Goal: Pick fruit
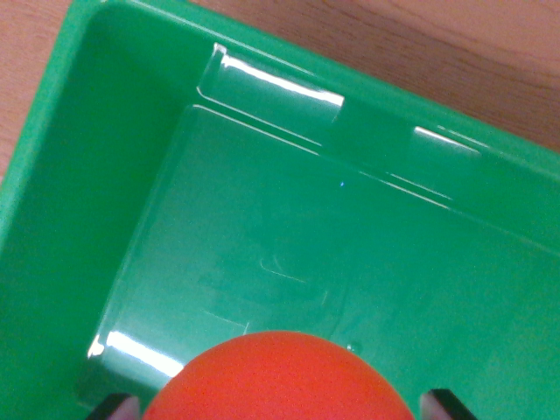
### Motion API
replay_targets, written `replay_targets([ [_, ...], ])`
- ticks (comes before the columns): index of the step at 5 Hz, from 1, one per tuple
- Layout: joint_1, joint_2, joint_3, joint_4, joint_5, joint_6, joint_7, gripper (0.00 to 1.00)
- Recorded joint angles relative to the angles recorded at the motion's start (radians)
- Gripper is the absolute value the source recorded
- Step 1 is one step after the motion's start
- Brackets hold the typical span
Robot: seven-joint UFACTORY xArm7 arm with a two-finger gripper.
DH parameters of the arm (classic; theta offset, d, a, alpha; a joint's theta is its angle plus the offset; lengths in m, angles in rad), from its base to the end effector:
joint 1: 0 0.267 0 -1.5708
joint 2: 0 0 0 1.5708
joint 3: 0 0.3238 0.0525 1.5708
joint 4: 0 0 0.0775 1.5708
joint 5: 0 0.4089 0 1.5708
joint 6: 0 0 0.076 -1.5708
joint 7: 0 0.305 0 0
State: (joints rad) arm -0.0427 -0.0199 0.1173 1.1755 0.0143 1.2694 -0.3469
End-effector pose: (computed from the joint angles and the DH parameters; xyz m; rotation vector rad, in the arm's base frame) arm 0.5064 0.0415 0.2041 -3.0510 -0.6450 0.1122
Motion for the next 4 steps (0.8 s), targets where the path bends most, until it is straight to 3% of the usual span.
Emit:
replay_targets([
  [1,-0.0008,-0.017,0.0,0.021,0.0023,0.037,-0.001,1.0],
  [2,-0.0008,-0.017,0.0,0.021,0.0023,0.037,-0.001,1.0],
  [3,-0.0014,-0.031,0.001,0.04,0.0043,0.071,-0.003,1.0],
  [4,-0.0014,-0.031,0.001,0.04,0.0043,0.071,-0.003,1.0],
])
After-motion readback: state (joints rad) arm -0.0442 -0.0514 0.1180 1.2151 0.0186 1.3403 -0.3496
